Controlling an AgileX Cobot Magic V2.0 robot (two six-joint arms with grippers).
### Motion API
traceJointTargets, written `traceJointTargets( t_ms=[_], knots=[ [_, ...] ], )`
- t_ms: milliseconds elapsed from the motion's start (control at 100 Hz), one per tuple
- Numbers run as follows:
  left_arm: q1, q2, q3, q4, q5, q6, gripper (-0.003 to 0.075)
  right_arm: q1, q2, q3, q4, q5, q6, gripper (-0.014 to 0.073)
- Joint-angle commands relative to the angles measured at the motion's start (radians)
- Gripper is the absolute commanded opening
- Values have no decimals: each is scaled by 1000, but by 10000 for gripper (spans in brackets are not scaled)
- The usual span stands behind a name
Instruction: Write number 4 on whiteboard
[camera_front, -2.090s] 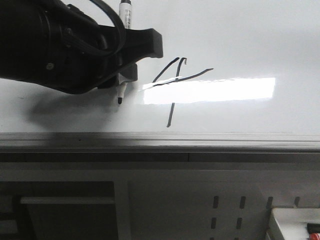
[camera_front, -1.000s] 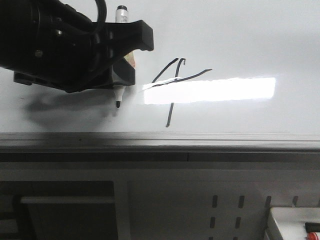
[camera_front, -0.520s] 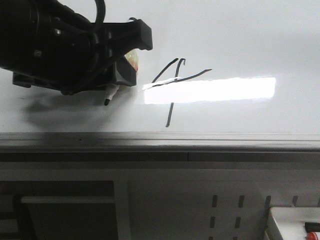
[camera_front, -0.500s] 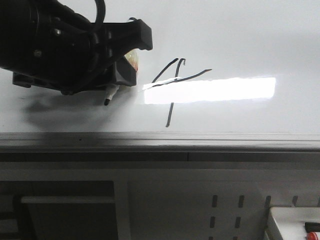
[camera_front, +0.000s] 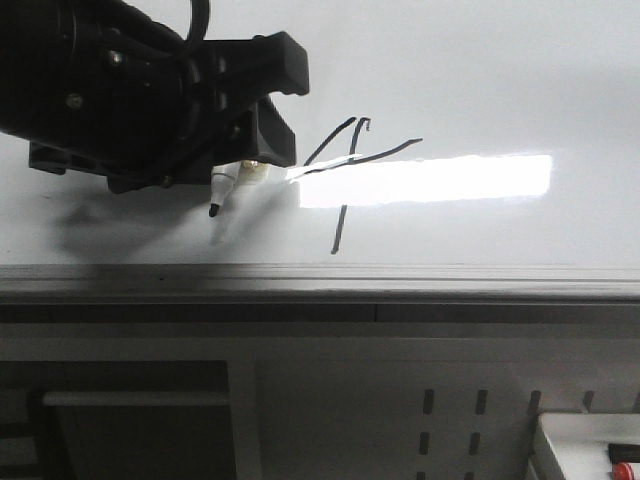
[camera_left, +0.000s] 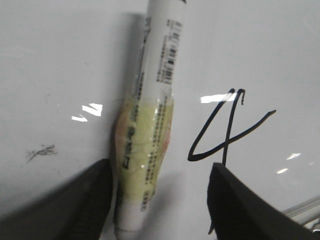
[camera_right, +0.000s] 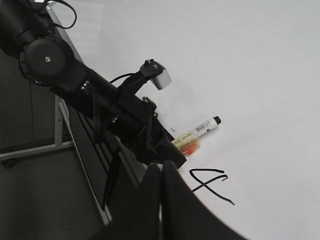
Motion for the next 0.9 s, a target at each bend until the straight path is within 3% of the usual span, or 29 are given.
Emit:
traceJointTargets(
  t_ms=[0,310,890],
  knots=[
    [33,15,7,-59,-64,-7,475,-5,0,-28,10,-69,0,-63],
    [33,-26,7,-26,-82,-7,484,-5,-1,-28,10,-94,0,-63],
    [33,-323,7,161,-74,-7,480,-5,-23,-26,10,-138,0,-63]
  ],
)
